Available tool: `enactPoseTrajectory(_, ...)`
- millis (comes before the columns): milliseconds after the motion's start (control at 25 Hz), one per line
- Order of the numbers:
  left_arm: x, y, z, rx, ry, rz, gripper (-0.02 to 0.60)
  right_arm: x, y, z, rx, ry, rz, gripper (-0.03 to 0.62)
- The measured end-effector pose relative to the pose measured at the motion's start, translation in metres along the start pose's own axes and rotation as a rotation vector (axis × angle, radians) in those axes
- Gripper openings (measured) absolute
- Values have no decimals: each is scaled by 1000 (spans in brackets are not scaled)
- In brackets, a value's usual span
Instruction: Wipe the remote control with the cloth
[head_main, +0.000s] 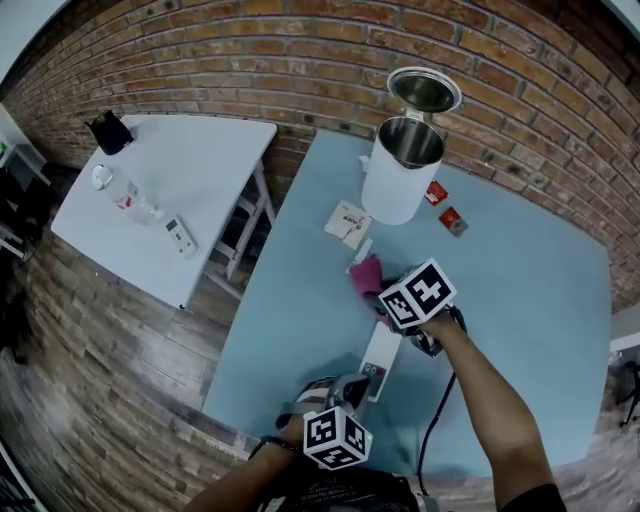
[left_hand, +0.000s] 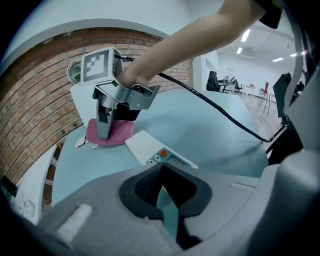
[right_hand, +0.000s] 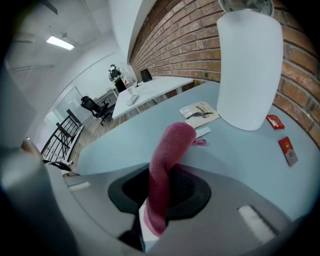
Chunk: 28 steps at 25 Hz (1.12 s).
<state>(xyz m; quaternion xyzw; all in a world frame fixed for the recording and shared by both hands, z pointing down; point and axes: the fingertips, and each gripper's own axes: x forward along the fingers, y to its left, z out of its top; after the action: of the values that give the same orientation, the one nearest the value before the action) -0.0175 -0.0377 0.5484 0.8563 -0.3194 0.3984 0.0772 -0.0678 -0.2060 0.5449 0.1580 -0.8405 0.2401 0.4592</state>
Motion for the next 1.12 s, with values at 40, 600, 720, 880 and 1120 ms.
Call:
enactPoseTrajectory(40, 0, 0, 0, -1, 0, 1, 6, 1, 3, 3, -9, -3, 10, 80)
enactPoseTrajectory(600, -12, -13, 2, -59, 39, 13, 5, 20, 63, 2, -483, 106, 146, 80)
enactPoseTrajectory(720, -13, -25, -1, -86, 66, -20, 5, 20, 80, -2, -493, 129, 203, 80)
enactPoseTrajectory(880, -12, -36, -4, -92, 83, -28, 5, 21, 99, -11, -486, 171, 270, 80)
enactPoseTrajectory(1120, -9, -37, -7, -113, 82, 37, 5, 23, 120, -25, -465, 193, 325, 78)
